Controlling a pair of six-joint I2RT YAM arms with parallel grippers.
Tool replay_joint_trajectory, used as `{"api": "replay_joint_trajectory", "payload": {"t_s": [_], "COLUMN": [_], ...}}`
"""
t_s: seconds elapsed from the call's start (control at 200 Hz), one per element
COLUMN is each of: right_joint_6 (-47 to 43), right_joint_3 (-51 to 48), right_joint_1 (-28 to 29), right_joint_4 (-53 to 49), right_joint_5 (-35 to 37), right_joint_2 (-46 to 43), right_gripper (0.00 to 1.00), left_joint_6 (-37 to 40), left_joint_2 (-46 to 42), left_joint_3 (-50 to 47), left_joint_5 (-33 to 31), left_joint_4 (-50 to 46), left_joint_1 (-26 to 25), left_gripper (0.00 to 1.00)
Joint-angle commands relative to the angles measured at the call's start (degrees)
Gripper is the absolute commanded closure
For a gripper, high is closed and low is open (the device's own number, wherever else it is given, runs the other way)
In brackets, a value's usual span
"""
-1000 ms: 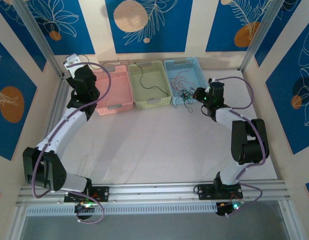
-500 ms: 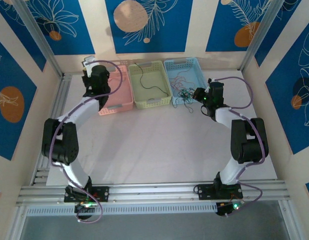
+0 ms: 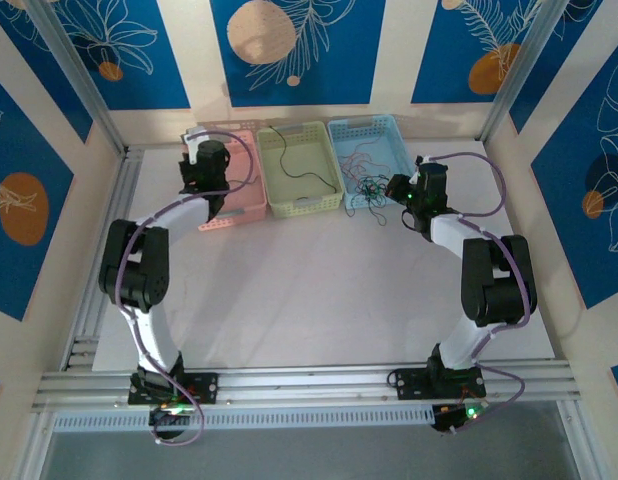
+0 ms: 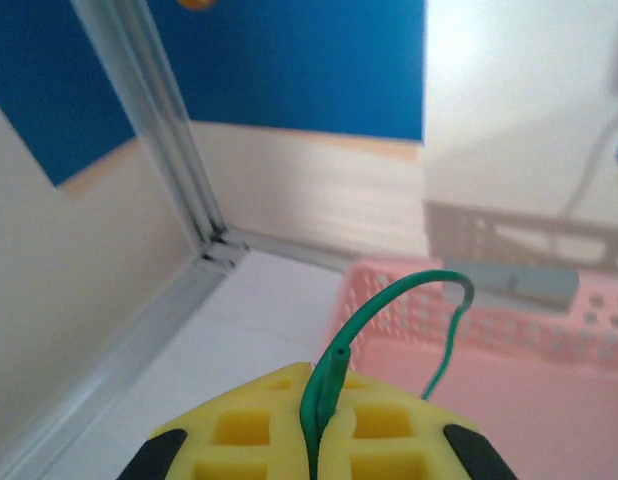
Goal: Untangle the cables
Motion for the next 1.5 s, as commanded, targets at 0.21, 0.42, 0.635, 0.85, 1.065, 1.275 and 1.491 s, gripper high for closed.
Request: {"api": "replay_joint_trajectory", "payload": {"t_s": [0.21, 0.42, 0.635, 0.85, 1.065, 1.275, 1.491], "right_joint_6": [0.79, 1.12, 1.43, 1.54, 1.47, 1.5, 1.48], "right_joint_3": [1.78, 1.6, 1.6, 1.69, 1.68, 1.69, 1.86], "right_joint_1": [0.3, 0.06, -0.15, -0.25, -0.15, -0.19, -0.07], "right_joint_4": [-0.15, -0.02, 0.06, 0.03, 0.03, 0.02, -0.24], "right_joint_5": [-1.52, -1.79, -2.09, -2.23, -2.19, -2.23, -2.21], "right_joint_2": [0.96, 0.88, 1.07, 1.07, 1.09, 1.1, 1.13], "right_gripper": [1.0, 1.0, 1.0, 1.0, 1.0, 1.0, 1.0], "left_joint_6": [-0.99, 0.15, 2.58, 4.13, 5.2, 7.98, 9.64], "left_joint_2": [4.54, 12.09, 14.22, 16.28, 17.97, 18.21, 18.32], "left_joint_3": [7.55, 17.7, 21.33, 26.16, 28.0, 27.52, 27.58], "left_joint_5": [15.04, 19.85, 20.52, 24.6, 26.34, 29.07, 28.79], "left_joint_4": [-19.18, -31.74, -37.74, -47.1, -50.04, -51.42, -52.14], "left_joint_1": [0.14, 0.1, -0.17, 0.07, 0.13, 0.11, 0.09], "left_gripper": [1.0, 1.0, 1.0, 1.0, 1.0, 1.0, 1.0]}}
